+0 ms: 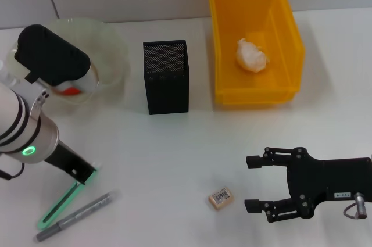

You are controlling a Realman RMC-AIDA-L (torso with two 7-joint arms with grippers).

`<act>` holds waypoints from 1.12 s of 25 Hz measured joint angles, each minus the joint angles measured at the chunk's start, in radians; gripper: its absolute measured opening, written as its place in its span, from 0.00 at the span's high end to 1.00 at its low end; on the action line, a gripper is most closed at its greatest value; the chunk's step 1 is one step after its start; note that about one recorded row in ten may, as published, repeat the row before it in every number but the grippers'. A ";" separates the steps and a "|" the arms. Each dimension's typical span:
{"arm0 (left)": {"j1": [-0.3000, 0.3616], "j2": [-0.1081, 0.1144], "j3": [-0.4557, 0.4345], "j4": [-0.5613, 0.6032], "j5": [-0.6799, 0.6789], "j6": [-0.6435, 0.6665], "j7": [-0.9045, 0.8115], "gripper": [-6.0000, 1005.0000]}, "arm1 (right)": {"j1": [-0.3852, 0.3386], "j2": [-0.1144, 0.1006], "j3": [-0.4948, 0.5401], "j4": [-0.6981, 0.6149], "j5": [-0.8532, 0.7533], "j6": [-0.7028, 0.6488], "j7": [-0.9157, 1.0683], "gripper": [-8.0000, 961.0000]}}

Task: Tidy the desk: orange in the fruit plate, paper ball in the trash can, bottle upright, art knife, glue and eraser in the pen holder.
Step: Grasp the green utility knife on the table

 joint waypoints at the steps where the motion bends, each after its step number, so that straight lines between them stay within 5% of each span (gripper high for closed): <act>1: 0.001 0.000 0.000 0.008 0.000 0.002 -0.002 0.99 | 0.000 0.000 0.000 0.000 0.000 0.000 0.000 0.13; 13: 0.000 0.000 0.004 -0.012 0.009 0.000 -0.056 0.85 | 0.000 0.000 0.000 0.002 0.003 0.000 -0.002 0.13; 23: -0.002 0.000 0.005 -0.041 0.010 -0.020 -0.050 0.44 | 0.001 0.000 0.000 0.003 0.003 0.000 -0.002 0.13; 28: -0.002 0.000 0.008 -0.046 0.009 -0.023 -0.049 0.40 | 0.002 0.000 0.000 0.003 0.002 0.000 0.000 0.13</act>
